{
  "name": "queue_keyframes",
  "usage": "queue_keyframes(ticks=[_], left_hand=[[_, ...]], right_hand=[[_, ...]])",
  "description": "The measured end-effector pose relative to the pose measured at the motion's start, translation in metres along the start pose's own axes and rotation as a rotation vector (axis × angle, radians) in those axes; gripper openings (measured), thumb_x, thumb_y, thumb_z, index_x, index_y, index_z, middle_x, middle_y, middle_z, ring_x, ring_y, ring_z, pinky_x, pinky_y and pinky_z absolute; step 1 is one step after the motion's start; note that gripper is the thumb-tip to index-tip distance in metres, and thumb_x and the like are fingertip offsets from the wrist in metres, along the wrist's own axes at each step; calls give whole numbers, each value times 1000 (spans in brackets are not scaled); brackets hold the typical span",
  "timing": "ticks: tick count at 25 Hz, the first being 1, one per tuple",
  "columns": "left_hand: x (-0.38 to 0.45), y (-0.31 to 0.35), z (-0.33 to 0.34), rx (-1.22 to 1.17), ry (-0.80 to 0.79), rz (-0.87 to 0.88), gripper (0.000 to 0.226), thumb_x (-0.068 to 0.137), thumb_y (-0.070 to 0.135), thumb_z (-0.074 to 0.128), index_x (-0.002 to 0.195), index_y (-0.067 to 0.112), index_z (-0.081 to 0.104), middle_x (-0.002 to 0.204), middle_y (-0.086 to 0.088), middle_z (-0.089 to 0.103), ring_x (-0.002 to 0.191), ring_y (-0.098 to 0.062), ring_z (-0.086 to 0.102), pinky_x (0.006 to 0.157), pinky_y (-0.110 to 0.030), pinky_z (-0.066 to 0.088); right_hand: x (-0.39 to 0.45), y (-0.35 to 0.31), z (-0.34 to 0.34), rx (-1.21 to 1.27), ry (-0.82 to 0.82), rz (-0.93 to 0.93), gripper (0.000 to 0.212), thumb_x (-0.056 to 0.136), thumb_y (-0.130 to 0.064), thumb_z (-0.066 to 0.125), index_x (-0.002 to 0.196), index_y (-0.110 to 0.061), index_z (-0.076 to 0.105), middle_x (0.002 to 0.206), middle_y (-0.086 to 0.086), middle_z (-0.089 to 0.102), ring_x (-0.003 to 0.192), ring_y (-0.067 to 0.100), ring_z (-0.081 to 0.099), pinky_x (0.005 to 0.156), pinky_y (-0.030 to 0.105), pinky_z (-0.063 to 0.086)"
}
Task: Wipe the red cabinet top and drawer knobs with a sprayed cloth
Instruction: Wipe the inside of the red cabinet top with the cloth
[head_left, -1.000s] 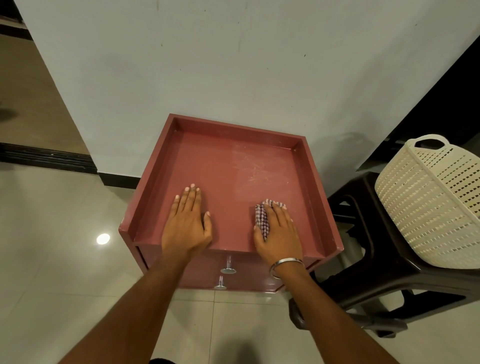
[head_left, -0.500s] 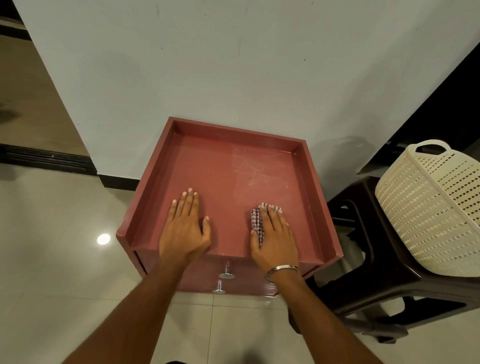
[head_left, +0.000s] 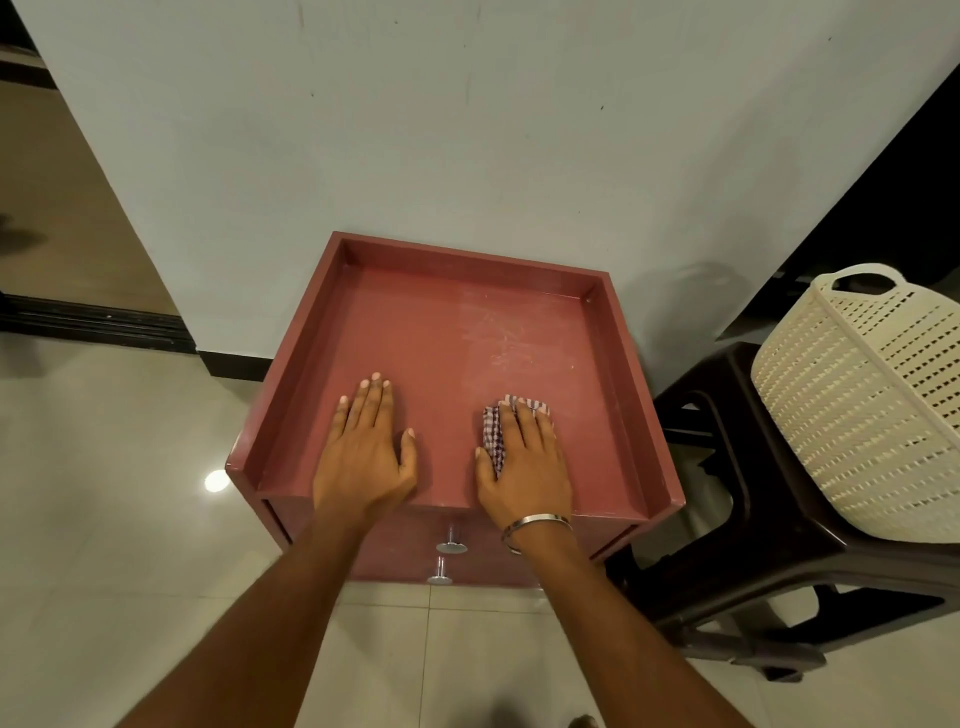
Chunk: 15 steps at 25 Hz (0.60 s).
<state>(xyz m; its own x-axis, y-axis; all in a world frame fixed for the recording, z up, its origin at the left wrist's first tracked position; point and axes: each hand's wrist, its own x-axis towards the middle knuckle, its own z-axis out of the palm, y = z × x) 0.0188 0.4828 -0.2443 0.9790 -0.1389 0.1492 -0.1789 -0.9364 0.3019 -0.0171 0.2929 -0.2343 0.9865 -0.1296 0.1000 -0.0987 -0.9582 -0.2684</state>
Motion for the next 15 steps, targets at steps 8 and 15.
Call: queue_keyframes(ticks=[8, 15], left_hand=[[0, 0, 1, -8, 26, 7, 71, 92, 44, 18, 152, 6, 12, 161, -8, 8, 149, -16, 3, 122, -37, 4], [2, 1, 1, -12, -4, 2, 71, 92, 43, 19, 153, 7, 7, 162, -7, 4, 149, -15, -1, 122, -37, 1]], right_hand=[[36, 13, 4, -21, 92, 98, 70, 84, -42, 30, 149, -16, 25, 157, 6, 25, 147, 27, 14, 122, 39, 12], [57, -27, 20, 0, 48, -59, 67, 86, -42, 32, 148, -18, 25, 157, 2, 24, 147, 24, 12, 122, 39, 12]])
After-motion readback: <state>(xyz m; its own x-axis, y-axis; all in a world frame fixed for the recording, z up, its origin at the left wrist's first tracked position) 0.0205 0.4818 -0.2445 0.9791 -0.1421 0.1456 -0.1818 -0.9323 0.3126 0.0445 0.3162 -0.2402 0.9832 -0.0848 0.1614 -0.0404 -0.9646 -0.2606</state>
